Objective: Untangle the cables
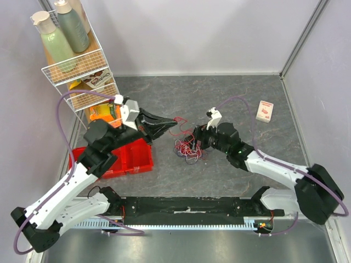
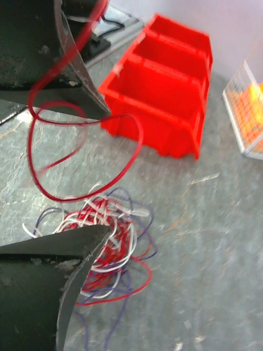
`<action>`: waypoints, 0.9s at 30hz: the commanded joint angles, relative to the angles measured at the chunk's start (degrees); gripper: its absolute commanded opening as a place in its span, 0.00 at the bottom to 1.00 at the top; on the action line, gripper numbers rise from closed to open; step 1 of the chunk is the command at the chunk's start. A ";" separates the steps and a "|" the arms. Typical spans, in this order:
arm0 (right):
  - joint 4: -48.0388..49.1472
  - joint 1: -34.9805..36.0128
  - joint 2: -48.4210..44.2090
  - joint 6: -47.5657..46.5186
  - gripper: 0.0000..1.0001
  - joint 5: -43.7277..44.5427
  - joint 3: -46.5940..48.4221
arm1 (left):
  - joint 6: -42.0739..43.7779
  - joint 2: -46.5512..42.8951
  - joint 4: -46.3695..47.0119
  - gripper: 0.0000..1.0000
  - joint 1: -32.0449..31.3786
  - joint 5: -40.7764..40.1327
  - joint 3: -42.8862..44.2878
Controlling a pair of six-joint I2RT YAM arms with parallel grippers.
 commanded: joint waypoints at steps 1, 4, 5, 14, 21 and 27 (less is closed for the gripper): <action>5.97 0.55 5.08 4.59 0.79 12.19 -1.67 | 1.08 -3.89 7.58 0.02 -0.45 0.54 -1.92; -0.63 0.29 8.42 5.92 0.76 17.60 0.08 | 2.40 -7.14 7.23 0.02 -0.36 -3.75 -2.89; -1.60 0.20 9.13 5.57 0.79 16.91 0.26 | 2.84 -8.11 6.36 0.01 -0.45 -6.81 -2.98; -3.37 0.20 9.93 -1.55 0.96 7.61 -2.99 | 0.38 -11.20 -22.18 0.02 -0.45 -40.58 5.18; -1.70 0.20 10.98 -1.55 0.93 4.16 -3.25 | -1.90 -11.99 -31.17 0.02 -0.36 -48.59 3.70; -2.31 0.20 10.02 -1.55 0.93 3.72 -3.08 | -3.57 -12.16 -34.42 0.02 -0.36 -54.12 1.86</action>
